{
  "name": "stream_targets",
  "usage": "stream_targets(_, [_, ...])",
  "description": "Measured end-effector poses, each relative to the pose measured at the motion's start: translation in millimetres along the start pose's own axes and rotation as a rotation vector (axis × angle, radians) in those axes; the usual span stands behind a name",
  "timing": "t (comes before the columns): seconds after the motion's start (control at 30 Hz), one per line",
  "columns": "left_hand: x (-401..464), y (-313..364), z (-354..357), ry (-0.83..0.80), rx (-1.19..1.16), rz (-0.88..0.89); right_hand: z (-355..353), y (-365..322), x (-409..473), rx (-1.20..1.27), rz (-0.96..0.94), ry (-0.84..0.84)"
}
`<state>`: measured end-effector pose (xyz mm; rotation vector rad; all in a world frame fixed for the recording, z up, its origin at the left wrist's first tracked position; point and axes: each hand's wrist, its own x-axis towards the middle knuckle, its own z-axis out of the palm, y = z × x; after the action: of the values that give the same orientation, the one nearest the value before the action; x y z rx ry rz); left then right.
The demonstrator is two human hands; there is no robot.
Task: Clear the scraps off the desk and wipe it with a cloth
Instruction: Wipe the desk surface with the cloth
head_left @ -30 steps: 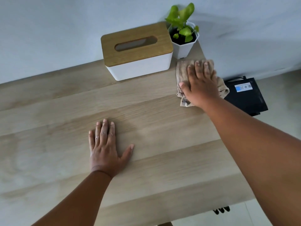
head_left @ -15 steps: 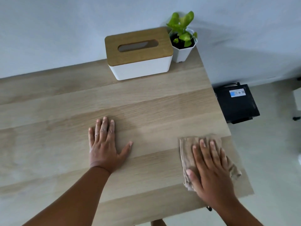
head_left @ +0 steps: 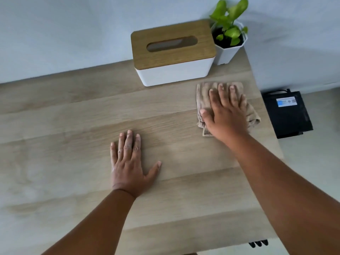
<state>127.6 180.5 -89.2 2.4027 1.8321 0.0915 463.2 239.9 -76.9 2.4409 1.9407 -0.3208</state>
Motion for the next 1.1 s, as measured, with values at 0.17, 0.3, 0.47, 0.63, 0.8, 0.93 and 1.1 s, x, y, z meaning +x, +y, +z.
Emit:
stream_targets(0.17, [0,1,-1,-0.021,0.007,-0.007,-1,-9,16,0.031,-0.006,-0.012])
stream_targets(0.3, [-1,0,-1,-0.015,0.000,-0.005,12,-7,-80,-0.020,-0.081,0.012])
stream_targets(0.47, [-1,0,-3,-0.013,-0.024,0.002,46,-19,-259,-0.043,-0.223,-0.005])
stream_targets(0.63, [0,0,-2,-0.017,-0.015,0.005,44,-36,-262,-0.053,-0.242,0.009])
stream_targets(0.8, [0,0,-1,-0.007,-0.030,0.013,29,-78,-130,0.035,-0.225,0.023])
stream_targets(0.93, [0,0,-2,-0.006,-0.038,0.009,19,-119,-26,0.066,-0.150,0.004])
stream_targets(1.1, [-2,2,-4,-0.020,-0.050,0.002,20,-116,-38,0.073,-0.171,0.018])
